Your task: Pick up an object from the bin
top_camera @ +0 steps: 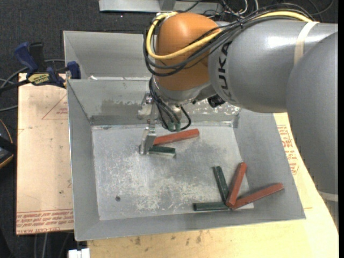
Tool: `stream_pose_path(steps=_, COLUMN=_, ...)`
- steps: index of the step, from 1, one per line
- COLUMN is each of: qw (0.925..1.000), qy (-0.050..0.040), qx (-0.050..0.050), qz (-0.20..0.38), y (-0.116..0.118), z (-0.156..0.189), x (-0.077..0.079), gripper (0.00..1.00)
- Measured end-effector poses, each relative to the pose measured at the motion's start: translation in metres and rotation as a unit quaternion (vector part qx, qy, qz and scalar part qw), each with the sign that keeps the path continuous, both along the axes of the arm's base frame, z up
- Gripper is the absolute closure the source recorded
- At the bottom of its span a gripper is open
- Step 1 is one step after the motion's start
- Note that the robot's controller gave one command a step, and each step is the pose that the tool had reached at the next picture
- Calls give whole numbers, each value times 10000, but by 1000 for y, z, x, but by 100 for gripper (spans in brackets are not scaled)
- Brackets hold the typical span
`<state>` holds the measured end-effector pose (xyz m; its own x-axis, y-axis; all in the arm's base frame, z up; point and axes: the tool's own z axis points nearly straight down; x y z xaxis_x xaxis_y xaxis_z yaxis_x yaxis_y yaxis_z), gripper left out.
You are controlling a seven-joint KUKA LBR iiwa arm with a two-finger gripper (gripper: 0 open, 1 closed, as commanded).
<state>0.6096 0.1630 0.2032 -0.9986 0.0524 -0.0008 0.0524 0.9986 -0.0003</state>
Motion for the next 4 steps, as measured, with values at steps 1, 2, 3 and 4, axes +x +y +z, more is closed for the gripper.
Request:
stream_pose_path(steps=1, qw=9997, qy=-39, qx=14, qz=255, y=-36, z=-42, x=-7, gripper=0)
stream_pose_path(steps=2, qw=9955, qy=45, qx=10, qz=942, y=-99, z=-38, x=-15, gripper=0)
stream_pose_path(steps=3, qw=9853, qy=-137, qx=0, qz=1703, y=-48, z=-120, x=18, gripper=100)
stream_pose_path(steps=4, qw=9853, qy=-137, qx=1, qz=1703, y=-49, z=-120, x=18, gripper=100)
